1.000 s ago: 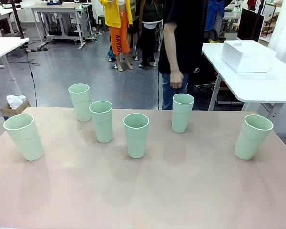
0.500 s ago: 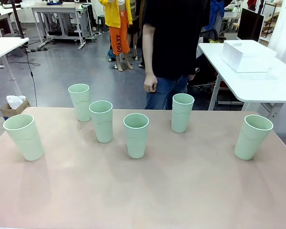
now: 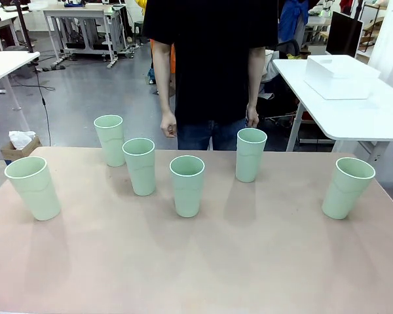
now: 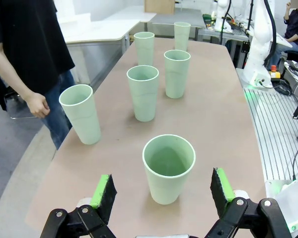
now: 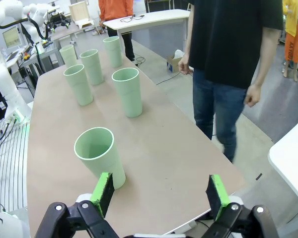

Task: Stack the cups and store them in the basket.
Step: Pick up two Reusable plastic cups , one in each hand.

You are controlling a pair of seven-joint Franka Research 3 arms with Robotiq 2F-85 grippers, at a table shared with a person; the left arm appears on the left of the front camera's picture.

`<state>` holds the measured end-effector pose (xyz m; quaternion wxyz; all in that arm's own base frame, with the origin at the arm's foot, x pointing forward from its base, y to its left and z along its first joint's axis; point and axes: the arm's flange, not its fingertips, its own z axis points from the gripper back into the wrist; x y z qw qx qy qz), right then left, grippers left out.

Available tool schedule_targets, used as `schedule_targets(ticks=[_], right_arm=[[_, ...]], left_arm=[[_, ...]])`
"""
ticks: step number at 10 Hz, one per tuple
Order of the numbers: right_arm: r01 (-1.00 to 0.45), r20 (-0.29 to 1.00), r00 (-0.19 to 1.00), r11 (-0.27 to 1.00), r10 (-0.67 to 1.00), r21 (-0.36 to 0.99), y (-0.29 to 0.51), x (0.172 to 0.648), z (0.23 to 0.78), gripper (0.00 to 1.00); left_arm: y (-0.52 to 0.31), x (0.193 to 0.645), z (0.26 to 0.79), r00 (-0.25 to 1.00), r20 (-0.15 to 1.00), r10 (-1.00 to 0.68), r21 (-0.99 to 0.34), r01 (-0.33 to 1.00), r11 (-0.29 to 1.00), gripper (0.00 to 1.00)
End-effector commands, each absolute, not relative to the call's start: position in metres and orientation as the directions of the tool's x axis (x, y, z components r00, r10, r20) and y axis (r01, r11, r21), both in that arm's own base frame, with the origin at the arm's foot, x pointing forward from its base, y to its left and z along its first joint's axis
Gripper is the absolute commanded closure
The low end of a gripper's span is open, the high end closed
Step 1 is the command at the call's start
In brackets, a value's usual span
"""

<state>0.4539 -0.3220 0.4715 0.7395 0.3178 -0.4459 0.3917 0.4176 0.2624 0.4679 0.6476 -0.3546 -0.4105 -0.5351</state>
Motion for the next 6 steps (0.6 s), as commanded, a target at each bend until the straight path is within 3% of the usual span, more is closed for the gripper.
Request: schedule_targets(ticks=[1, 6], right_arm=[[-0.863, 0.909, 0.292, 0.492, 0.297, 0.117, -0.3221, 0.4538, 0.4735, 0.00], [-0.863, 0.909, 0.292, 0.492, 0.297, 0.117, -0.3221, 0.4538, 0.4735, 0.00]], left_arm=[[0.2618, 0.4166, 0.4708, 0.083, 0.911, -0.403, -0.012, 0.984, 0.175, 0.00], [0.2618, 0.4166, 0.4708, 0.083, 0.911, -0.403, -0.012, 0.984, 0.175, 0.00]])
